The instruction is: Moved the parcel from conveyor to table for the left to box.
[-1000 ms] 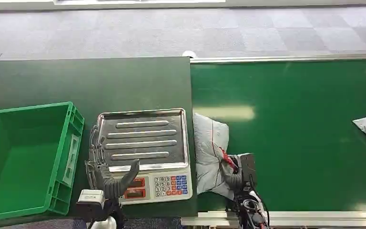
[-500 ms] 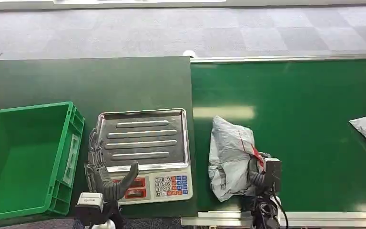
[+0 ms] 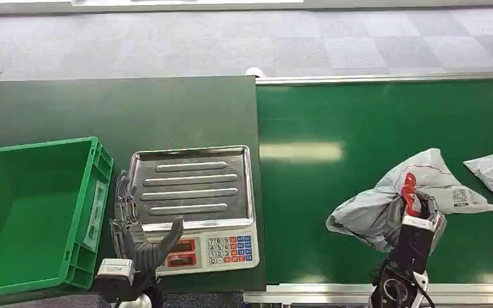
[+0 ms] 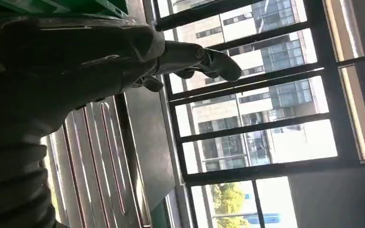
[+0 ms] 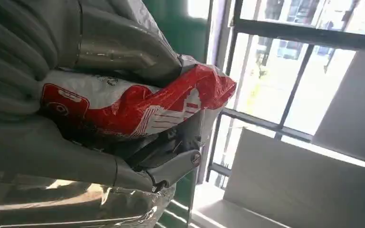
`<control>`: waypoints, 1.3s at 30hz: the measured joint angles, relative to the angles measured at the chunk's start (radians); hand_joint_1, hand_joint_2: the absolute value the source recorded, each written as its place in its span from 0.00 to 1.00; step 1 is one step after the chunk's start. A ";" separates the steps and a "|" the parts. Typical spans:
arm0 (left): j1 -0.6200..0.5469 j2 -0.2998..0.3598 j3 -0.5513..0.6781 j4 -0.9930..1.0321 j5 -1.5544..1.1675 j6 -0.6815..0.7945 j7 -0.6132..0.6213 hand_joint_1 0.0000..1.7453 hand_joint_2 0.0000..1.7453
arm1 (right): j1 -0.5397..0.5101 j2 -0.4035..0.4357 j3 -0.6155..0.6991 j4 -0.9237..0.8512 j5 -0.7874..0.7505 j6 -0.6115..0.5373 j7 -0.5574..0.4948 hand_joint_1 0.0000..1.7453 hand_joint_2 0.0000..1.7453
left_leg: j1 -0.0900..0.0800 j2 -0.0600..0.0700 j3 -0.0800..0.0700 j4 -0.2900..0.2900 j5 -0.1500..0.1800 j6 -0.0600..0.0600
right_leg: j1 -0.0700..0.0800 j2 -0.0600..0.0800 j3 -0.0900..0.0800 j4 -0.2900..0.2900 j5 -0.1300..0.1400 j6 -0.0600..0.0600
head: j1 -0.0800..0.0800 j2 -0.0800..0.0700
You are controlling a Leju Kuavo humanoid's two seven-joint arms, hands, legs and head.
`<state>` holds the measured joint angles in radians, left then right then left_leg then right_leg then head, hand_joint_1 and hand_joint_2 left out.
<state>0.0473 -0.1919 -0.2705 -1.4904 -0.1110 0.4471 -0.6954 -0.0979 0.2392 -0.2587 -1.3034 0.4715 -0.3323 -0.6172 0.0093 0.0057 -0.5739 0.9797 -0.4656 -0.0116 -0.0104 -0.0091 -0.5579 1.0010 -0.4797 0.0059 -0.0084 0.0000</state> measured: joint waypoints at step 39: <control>-0.101 -0.023 0.142 0.059 0.014 0.031 0.000 0.00 1.00 | -0.517 0.100 0.945 0.500 -0.279 0.113 0.277 0.24 1.00 | 0.001 0.000 -0.002 0.000 0.001 0.000 | 0.001 0.000 -0.002 0.001 0.001 -0.001 | 0.000 0.000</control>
<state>-0.0541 -0.2151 -0.1281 -1.4313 -0.0973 0.4784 -0.6954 -0.6152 0.3395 0.6859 -0.8033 0.1926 -0.2194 -0.3399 0.0100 0.0055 -0.5762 0.9798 -0.4641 -0.0115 -0.0092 -0.0090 -0.5596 1.0016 -0.4790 0.0052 -0.0084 0.0000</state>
